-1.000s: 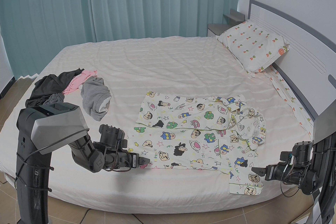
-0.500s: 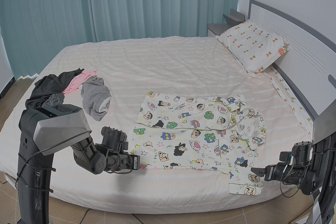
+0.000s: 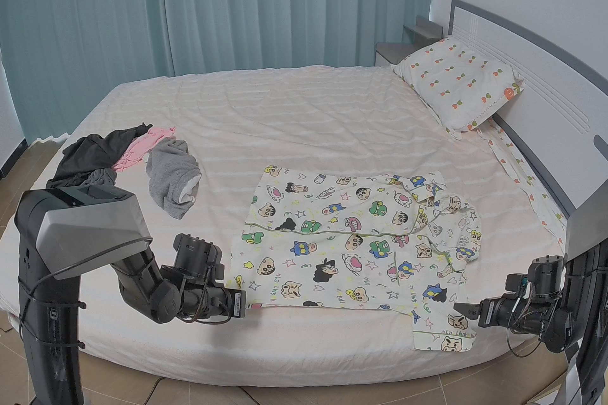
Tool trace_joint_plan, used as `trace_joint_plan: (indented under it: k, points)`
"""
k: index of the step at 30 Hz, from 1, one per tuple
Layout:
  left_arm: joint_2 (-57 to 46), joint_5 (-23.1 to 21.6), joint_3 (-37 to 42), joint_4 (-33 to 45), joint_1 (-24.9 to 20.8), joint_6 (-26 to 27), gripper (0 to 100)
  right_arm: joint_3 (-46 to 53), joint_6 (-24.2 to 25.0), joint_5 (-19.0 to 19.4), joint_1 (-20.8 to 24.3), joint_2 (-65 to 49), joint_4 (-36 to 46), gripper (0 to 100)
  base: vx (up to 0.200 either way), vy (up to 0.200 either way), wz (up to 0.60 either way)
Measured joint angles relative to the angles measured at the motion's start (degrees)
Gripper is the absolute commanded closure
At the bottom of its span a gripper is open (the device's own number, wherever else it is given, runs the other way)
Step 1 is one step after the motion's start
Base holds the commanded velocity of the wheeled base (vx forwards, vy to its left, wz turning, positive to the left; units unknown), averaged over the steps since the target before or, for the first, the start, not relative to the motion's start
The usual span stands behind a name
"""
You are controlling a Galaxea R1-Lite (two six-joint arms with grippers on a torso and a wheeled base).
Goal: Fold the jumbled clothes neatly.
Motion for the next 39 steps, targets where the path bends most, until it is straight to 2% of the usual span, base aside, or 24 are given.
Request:
trace_joint_plan:
  k: [13, 22, 28, 29, 39]
  points:
    - [-2.0, 0.2, 4.1, 2.4, -0.4, 0.0, 100, 0.0, 0.0, 0.2, -0.4, 0.6, 0.0, 0, 0.000, 0.000, 0.00]
    - [-2.3, 0.2, 4.4, 2.3, -0.5, -0.3, 100, -1.9, 0.1, 3.9, -1.7, 5.3, 0.0, 0, 0.000, 0.000, 0.00]
    - [-2.5, 0.1, 5.0, 2.0, -0.5, -0.8, 100, -7.1, 0.1, 4.3, -1.0, 9.2, 0.0, 0, 0.000, 0.000, 0.00]
    - [-2.5, 0.0, 5.0, 2.0, -0.5, -1.0, 100, -7.9, 0.0, 4.4, -0.5, 9.9, 0.0, 100, 0.000, 0.000, 0.00]
    - [-2.5, 0.0, 5.2, 2.0, -0.5, -2.0, 100, -11.7, 0.0, 5.1, 2.5, 14.1, 0.0, 100, 0.000, 0.000, 0.00]
